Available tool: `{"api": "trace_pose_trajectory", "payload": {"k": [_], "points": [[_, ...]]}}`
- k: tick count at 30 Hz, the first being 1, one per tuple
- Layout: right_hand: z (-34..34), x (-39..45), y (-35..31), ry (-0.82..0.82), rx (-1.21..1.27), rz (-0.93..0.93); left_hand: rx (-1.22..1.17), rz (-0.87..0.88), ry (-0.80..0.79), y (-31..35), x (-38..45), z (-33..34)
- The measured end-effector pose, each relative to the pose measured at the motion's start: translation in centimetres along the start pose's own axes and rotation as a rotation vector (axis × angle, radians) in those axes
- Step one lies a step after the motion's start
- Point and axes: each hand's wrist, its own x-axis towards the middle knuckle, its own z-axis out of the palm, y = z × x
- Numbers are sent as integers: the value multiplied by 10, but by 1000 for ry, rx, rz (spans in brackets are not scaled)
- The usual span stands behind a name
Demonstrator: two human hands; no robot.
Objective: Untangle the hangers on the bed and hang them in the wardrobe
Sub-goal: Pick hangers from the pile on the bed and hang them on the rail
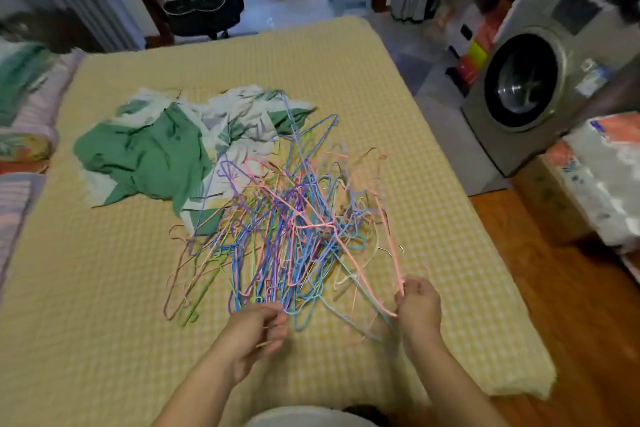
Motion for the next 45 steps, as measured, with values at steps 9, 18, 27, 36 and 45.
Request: {"api": "trace_pose_trajectory", "payload": {"k": [9, 18, 27, 36, 45], "points": [[-27, -55, -50, -46, 281, 100, 58, 117, -385, 45, -36, 75], [15, -112, -51, -183, 366, -36, -274, 244, -623, 75, -60, 124], [59, -70, -31, -770, -56, 159, -23, 538, -236, 69, -38, 72], [9, 202, -46, -293, -666, 128, 48, 584, 88, 71, 9, 13], [91, 291, 46, -586, -629, 182, 0, 533, 268, 64, 79, 16]]}}
